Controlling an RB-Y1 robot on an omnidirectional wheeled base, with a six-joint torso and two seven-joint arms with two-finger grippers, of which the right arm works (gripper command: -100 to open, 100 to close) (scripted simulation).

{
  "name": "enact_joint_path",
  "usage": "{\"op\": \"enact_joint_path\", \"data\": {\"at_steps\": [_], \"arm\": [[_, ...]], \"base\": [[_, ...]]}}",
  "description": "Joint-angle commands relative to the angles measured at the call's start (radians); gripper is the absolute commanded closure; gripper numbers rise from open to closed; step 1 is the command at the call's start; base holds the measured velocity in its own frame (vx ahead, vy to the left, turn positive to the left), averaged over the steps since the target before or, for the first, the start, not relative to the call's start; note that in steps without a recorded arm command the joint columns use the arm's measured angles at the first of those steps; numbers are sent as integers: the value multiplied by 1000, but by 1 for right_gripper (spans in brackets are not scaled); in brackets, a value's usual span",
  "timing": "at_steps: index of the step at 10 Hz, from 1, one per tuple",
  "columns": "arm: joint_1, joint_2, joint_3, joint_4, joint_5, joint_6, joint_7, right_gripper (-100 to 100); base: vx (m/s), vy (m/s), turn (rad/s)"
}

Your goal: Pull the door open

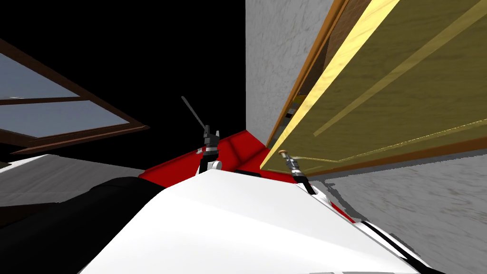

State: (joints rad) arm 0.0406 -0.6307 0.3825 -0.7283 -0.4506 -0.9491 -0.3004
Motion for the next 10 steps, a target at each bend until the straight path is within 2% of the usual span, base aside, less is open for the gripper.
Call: {"op": "enact_joint_path", "data": {"at_steps": [1, 5, 6, 7, 8, 9, 10], "arm": [[13, -16, 22, 8, -6, -37, -12, 100], [47, -56, 64, 13, -21, -105, -37, 100], [47, -56, 64, 13, -21, -105, -37, 100], [59, -69, 79, 15, -27, -129, -46, 100], [44, -55, 78, 38, -20, -125, -49, 100], [50, -59, 86, 45, -20, -142, -55, 100], [51, -61, 87, 46, -20, -146, -57, 100]], "base": [[-184, -86, 168], [-185, -75, 150], [-140, -42, 41], [-138, -57, 100], [-73, -31, 31], [-99, -39, 125], [-141, -77, 140]]}}
